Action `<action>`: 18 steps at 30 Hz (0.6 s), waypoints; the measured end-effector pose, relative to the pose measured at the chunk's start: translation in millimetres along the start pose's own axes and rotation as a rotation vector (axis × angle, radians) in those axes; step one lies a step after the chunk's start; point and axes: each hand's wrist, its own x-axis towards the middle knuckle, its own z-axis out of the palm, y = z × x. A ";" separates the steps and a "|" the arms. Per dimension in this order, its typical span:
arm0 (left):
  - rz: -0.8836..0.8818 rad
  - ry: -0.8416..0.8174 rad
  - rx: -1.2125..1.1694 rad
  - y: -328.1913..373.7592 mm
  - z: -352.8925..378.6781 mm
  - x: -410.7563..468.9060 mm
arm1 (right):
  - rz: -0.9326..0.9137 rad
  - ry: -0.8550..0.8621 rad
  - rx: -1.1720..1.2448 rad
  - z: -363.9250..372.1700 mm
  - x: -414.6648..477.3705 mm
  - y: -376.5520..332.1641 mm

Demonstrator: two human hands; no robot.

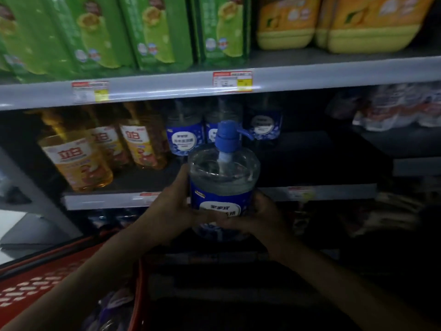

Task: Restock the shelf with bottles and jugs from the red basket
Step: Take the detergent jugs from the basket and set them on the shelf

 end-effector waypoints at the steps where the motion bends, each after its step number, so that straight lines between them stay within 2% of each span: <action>1: 0.010 0.012 0.017 1.6 4.4 10.2 | -0.024 0.035 -0.023 -8.2 3.3 -2.5; 5: 0.040 0.103 0.064 8.3 25.2 46.9 | -0.133 0.111 -0.099 -39.8 15.0 -13.0; 14: 0.252 0.308 0.086 17.8 70.7 110.0 | -0.307 0.296 -0.283 -89.5 54.2 -21.6; 18: 0.245 0.361 0.070 18.3 85.1 145.4 | -0.344 0.350 -0.223 -103.5 79.9 -14.1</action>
